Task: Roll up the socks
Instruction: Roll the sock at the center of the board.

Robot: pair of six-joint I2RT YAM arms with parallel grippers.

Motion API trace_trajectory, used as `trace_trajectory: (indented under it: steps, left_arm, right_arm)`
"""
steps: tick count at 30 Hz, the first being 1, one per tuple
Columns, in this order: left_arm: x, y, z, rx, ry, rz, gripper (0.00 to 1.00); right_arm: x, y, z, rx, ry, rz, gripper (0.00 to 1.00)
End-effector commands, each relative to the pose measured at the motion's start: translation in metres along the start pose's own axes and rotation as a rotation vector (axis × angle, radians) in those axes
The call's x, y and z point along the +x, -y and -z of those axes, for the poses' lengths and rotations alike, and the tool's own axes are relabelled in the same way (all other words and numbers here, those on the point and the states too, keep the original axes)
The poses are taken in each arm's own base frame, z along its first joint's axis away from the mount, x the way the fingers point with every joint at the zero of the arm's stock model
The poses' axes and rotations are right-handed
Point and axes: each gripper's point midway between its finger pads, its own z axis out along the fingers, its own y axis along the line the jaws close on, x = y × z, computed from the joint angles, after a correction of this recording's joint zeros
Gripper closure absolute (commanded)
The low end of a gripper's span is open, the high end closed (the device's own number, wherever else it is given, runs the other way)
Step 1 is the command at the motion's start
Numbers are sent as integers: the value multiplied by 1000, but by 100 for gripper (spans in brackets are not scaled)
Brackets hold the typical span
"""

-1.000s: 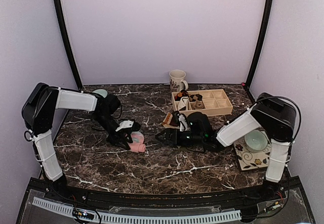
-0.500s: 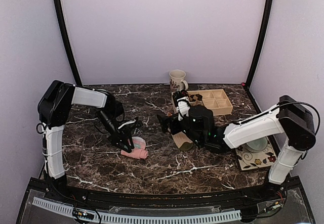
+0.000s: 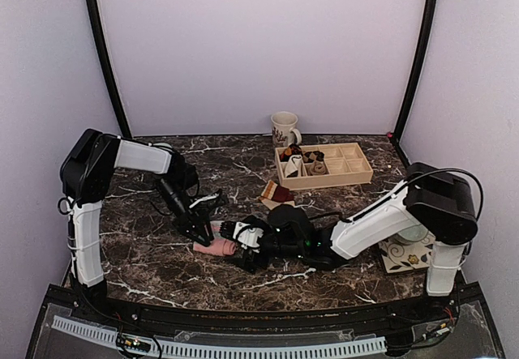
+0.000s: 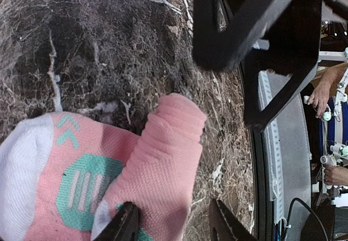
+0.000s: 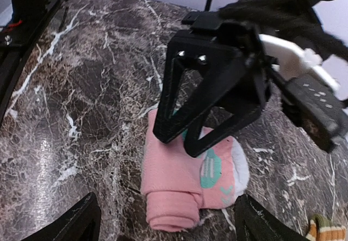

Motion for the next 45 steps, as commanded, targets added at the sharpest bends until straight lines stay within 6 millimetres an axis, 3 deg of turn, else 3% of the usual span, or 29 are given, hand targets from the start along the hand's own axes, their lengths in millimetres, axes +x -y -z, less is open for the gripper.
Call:
trace_trajectory:
  steps: [1, 7, 17, 22, 23, 27, 33, 40, 42, 43, 45]
  left_arm:
    - [51, -20, -9, -93, -223, 36, 52]
    - [48, -22, -11, -105, -218, 19, 52]
    - [47, -24, -15, -105, -218, 4, 52]
    - [45, -23, -15, -98, -213, -2, 52]
    - [45, -22, -15, -95, -212, -4, 52]
    - [46, -20, -15, -88, -214, -11, 51]
    - [44, -20, -13, -88, -213, -20, 50]
    - [38, -23, 5, -141, -181, -28, 30]
    - [37, -28, 21, -198, -153, -25, 21]
    - [36, -33, 32, -238, -128, -22, 7]
    - [36, -42, 58, -329, -70, -22, 1]
  right_arm:
    - [-3, -21, -29, -85, 14, 182, 17]
    - [1, -18, -50, -60, 3, 279, 29]
    - [12, -19, -64, -43, -38, 346, 42]
    - [35, -24, -71, -69, -95, 321, 51]
    - [29, -20, -76, -62, -87, 301, 52]
    - [43, -13, -85, -91, -135, 223, 62]
    - [60, -13, -84, -121, -184, 175, 73]
    - [90, -20, -75, -134, -249, 90, 85]
    - [95, -21, -75, -142, -264, 62, 89]
    - [97, -21, -74, -145, -273, 47, 90]
    - [101, -17, -75, -154, -290, 5, 93]
